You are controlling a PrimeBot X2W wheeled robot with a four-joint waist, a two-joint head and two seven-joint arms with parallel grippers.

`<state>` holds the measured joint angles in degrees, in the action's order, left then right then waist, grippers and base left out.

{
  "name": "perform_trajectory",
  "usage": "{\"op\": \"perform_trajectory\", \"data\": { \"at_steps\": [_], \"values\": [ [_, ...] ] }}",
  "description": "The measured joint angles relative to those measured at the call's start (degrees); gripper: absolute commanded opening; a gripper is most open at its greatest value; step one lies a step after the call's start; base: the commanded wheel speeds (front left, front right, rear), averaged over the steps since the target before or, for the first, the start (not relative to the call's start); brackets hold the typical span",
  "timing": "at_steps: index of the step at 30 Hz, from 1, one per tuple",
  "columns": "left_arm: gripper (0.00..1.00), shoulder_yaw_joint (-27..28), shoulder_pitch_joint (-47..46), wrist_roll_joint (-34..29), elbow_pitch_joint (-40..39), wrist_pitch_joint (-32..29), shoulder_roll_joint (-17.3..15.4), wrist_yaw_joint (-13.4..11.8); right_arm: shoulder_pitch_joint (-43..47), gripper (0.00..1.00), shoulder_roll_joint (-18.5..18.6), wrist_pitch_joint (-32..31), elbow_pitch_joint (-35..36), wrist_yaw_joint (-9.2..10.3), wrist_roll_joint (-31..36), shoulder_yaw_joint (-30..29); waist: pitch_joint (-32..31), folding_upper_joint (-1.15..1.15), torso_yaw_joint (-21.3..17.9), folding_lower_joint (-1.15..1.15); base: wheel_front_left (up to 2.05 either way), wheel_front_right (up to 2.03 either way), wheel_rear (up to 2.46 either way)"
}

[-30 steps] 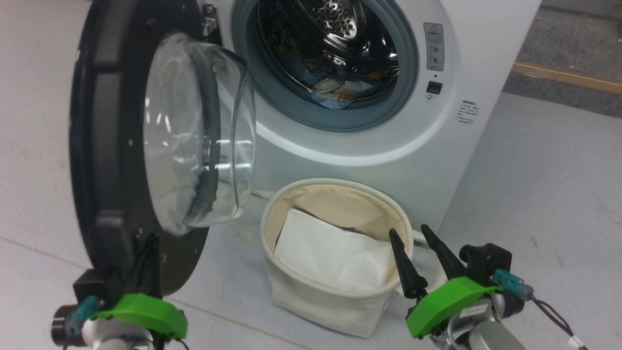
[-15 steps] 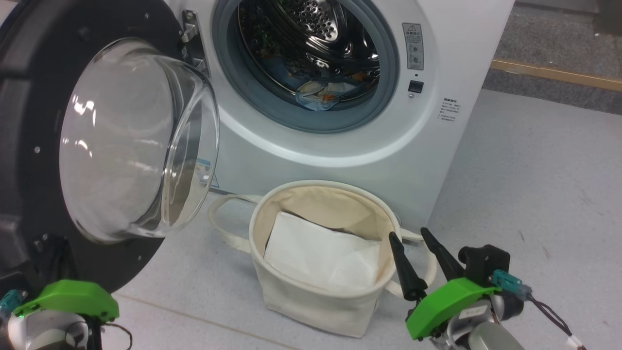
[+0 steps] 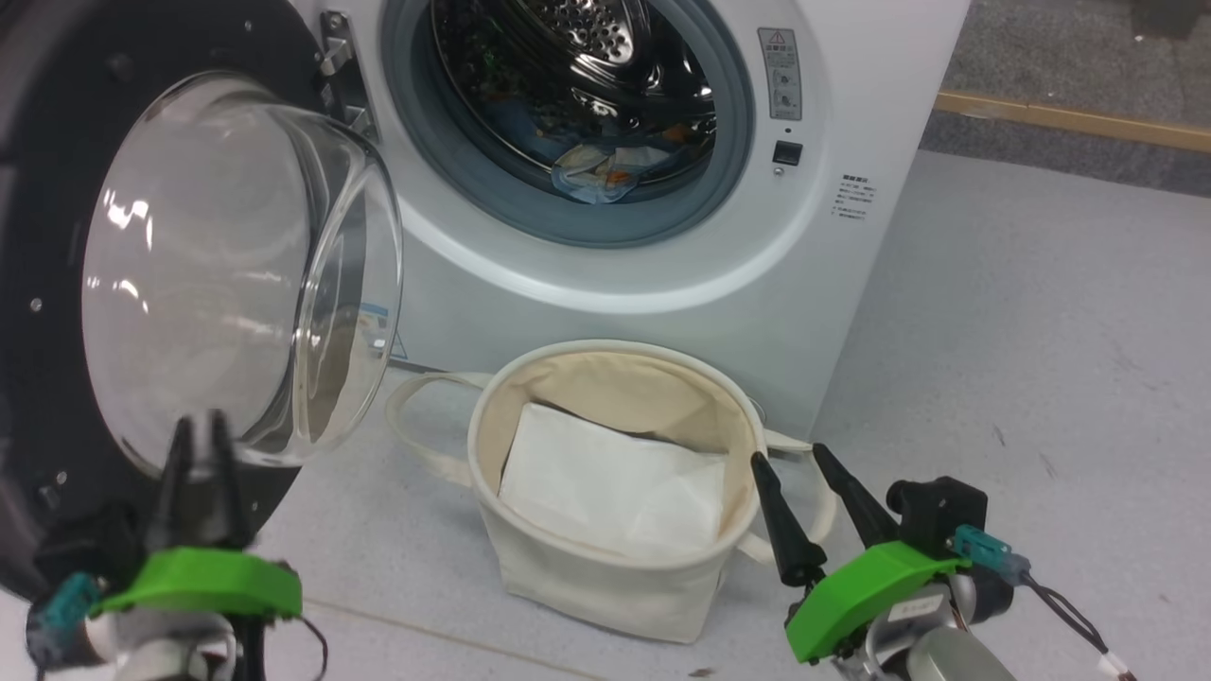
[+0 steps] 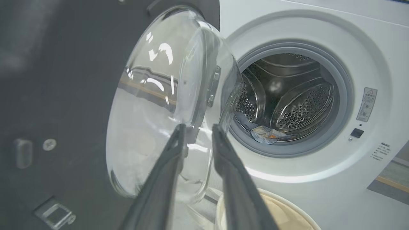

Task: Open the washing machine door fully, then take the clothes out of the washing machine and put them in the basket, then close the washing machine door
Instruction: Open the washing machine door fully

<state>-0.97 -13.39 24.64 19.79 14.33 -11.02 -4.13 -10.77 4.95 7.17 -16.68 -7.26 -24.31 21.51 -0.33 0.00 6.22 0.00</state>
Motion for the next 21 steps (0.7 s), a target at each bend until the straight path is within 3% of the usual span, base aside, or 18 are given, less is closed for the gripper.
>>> {"op": "perform_trajectory", "data": {
  "at_steps": [12, 21],
  "values": [
    [1.0, -4.1, 3.9, -3.0, -8.7, -0.1, 0.3, -0.5, -0.9, 1.0, -0.2, 0.1, 1.0, 0.0, 0.0, 0.4, 1.1, 0.0, -3.3, 0.0, 0.0, 0.0, 0.0],
    [1.0, -5.3, 6.5, -0.1, -10.9, -2.0, 0.3, 2.5, -4.2, 1.0, -0.2, 1.5, 2.2, 0.0, 0.4, 1.1, 2.7, 0.0, -9.1, 0.0, 0.0, 0.0, 0.0]
  ]
}}
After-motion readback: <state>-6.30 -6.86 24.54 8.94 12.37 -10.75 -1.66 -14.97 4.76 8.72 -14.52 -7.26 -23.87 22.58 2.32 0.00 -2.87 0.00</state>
